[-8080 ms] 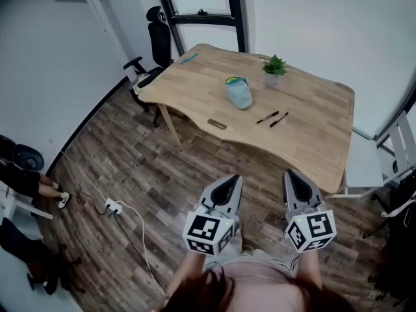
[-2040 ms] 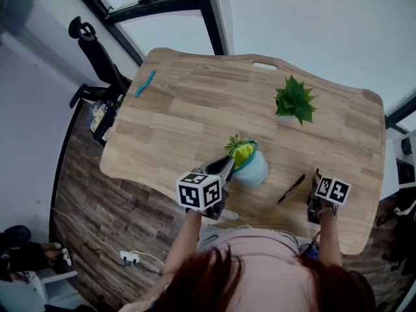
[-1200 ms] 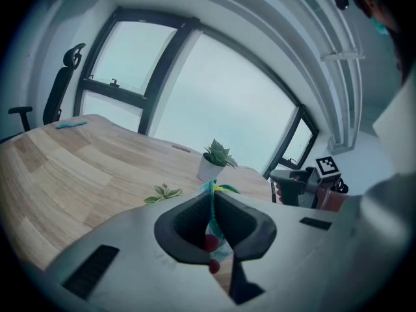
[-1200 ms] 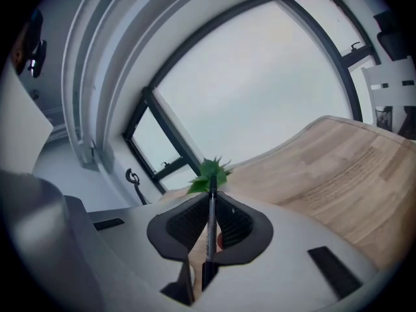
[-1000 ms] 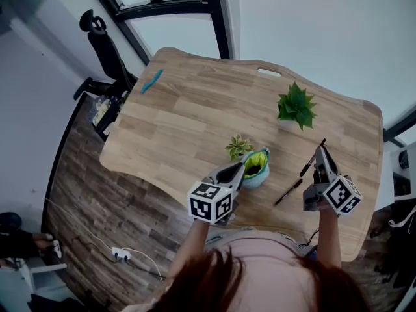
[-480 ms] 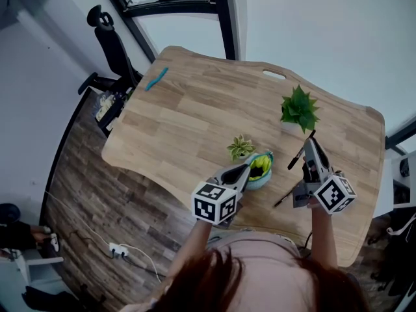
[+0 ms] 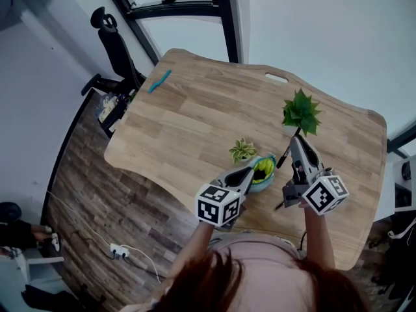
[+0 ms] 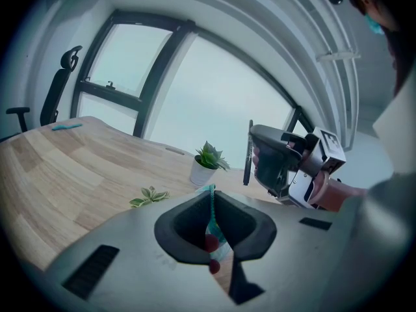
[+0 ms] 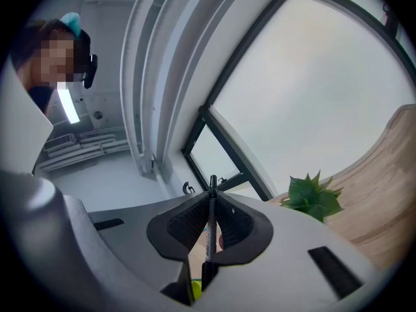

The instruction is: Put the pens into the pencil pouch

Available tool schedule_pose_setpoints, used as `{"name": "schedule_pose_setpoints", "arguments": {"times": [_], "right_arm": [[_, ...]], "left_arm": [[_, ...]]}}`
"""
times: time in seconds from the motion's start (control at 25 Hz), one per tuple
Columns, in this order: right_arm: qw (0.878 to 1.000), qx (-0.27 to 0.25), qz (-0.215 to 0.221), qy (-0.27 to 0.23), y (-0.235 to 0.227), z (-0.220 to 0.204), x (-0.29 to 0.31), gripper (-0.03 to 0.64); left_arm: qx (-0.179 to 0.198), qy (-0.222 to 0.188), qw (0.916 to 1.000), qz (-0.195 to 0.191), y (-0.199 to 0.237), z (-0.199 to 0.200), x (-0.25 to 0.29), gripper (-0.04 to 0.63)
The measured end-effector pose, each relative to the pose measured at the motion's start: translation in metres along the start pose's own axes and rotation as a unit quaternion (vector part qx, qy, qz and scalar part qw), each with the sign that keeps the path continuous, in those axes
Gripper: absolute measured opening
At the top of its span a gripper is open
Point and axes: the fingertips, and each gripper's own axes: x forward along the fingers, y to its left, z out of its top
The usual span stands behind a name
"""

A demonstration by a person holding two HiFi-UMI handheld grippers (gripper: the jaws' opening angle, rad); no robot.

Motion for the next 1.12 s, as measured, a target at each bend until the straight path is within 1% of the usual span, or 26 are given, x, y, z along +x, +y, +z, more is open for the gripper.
{"name": "schedule_pose_setpoints", "arguments": {"times": [0.16, 0.4, 0.56, 0.88, 1.12], "right_arm": [[1.0, -0.009, 0.016, 0.012, 0.007, -0.012, 0.007, 0.032], [0.998, -0.018, 0.035, 0.042, 0.015, -0.04, 0.015, 0.032], [0.997, -0.025, 0.038, 0.064, 0.015, -0.058, 0.017, 0.032], [0.991, -0.065, 0.037, 0.113, 0.014, -0.092, 0.011, 0.032], [0.985, -0.091, 0.035, 0.145, 0.011, -0.106, 0.004, 0.032]], "left_arm": [[-0.003, 0.0, 1.0, 0.001, 0.0, 0.0, 0.0, 0.015], [-0.007, 0.0, 1.0, 0.001, 0.0, -0.001, 0.0, 0.015], [-0.008, -0.001, 1.0, 0.002, 0.0, -0.001, -0.001, 0.015], [-0.016, -0.006, 0.9998, 0.007, 0.003, -0.001, -0.002, 0.015], [-0.021, -0.008, 0.9997, 0.011, 0.005, -0.001, -0.002, 0.015]]}}
